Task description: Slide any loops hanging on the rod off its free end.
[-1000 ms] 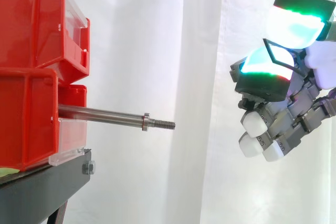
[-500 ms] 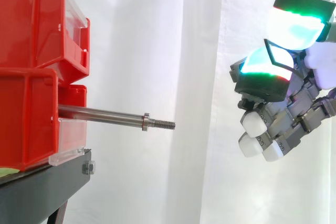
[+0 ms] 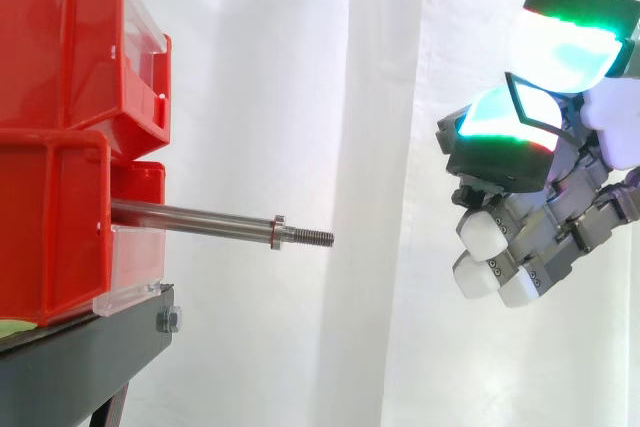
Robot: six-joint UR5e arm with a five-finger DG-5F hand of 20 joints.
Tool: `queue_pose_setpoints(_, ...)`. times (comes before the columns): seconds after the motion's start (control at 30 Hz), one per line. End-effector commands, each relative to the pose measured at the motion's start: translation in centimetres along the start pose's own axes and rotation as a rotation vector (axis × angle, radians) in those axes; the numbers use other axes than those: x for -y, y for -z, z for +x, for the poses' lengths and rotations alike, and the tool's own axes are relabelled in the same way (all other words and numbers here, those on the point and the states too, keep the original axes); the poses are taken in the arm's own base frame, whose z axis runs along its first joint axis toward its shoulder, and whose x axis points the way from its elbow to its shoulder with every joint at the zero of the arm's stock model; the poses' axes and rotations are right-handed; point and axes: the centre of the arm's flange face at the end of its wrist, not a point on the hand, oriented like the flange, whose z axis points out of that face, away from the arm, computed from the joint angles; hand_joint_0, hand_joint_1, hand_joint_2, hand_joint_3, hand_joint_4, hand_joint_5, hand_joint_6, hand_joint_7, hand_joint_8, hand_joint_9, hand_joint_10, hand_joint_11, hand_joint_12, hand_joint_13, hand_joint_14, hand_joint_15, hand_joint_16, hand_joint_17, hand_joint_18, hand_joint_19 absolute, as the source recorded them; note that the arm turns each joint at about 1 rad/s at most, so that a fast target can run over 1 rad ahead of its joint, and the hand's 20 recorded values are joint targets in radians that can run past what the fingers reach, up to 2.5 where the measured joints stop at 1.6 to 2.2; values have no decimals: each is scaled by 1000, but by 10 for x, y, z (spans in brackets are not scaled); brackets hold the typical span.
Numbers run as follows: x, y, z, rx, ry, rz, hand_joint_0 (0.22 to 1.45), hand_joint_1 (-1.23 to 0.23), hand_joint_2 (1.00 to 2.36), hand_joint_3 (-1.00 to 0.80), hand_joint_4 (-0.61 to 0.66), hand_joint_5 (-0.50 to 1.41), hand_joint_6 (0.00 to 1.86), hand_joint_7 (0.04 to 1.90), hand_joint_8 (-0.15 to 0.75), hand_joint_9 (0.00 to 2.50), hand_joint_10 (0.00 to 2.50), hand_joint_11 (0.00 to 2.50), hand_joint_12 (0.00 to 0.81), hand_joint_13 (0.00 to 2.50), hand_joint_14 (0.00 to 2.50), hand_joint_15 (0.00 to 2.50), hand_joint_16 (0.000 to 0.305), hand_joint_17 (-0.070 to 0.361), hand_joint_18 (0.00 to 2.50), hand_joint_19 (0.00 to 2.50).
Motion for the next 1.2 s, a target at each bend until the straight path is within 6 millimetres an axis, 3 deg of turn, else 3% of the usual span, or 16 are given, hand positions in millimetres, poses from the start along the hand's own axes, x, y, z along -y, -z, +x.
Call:
queue_pose_setpoints(0.0,-1,0,1,0,1,-5,651,-684,1000,-500,72,-188,816,1207,234,823,2,91,195,577,0,0,34,77,475,75)
queue_pose_setpoints(0.8,-1,0,1,0,1,-5,641,-555,1002,-478,133,-211,855,1260,305,821,0,23,208,552,0,0,33,74,378,45)
queue_pose_setpoints(1.17,-1,0,1,0,1,-5,639,-545,1003,-463,117,-215,865,1243,260,805,1,0,218,516,0,0,34,76,331,29)
